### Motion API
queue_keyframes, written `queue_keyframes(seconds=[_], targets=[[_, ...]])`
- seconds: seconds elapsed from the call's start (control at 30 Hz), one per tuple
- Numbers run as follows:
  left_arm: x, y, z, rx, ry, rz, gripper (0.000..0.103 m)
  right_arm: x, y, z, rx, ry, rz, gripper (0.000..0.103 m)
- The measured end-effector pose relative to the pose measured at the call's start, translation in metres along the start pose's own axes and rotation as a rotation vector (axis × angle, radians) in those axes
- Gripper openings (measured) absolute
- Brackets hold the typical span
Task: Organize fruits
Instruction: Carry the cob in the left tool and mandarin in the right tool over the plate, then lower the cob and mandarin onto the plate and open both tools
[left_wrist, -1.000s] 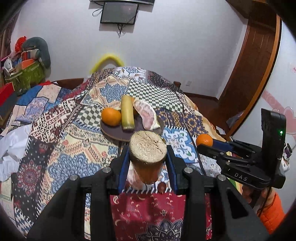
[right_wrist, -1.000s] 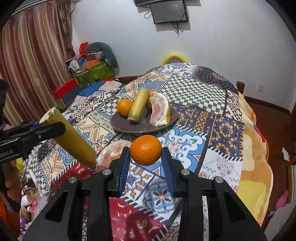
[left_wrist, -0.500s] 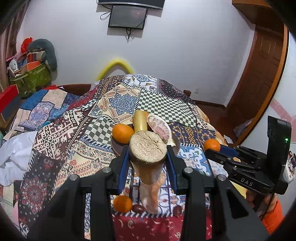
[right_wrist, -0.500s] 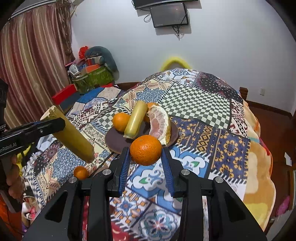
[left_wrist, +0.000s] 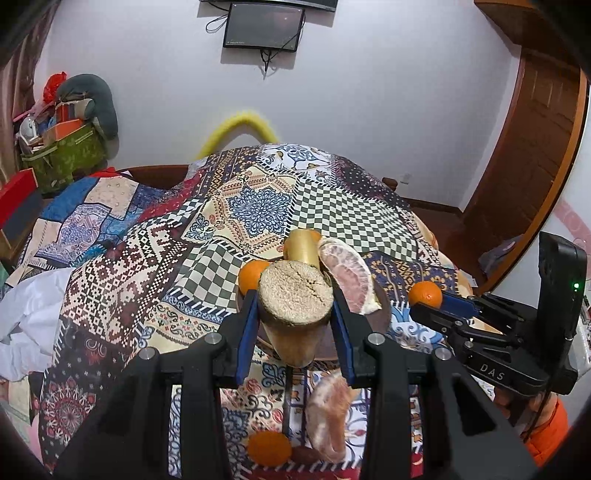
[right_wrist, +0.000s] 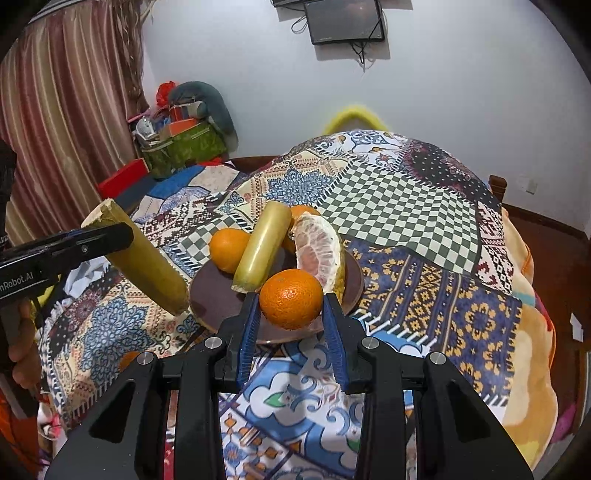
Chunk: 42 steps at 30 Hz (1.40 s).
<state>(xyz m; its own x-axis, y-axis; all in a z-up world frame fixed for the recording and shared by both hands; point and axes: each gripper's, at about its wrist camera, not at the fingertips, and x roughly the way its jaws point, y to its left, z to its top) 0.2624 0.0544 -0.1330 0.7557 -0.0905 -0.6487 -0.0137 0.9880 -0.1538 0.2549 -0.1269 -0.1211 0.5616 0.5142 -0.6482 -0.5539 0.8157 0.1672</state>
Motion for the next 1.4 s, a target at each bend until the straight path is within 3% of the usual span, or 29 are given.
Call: queue_keyframes(seconds=[0.53, 1.1, 1.4], targets=[[0.049, 0.0, 0.009, 0.027, 0.069, -0.001, 0.037, 0.038, 0.001, 0.011, -0.033, 0.059, 0.019, 0.032], [0.095, 0.013, 0.026, -0.034, 0.098, 0.009, 0.038, 0.074, 0.002, 0.023, -0.065, 0.108, 0.027, 0.032], [0.109, 0.011, 0.026, -0.012, 0.109, 0.016, 0.037, 0.089, 0.004, 0.023, -0.081, 0.139, 0.031, 0.032]])
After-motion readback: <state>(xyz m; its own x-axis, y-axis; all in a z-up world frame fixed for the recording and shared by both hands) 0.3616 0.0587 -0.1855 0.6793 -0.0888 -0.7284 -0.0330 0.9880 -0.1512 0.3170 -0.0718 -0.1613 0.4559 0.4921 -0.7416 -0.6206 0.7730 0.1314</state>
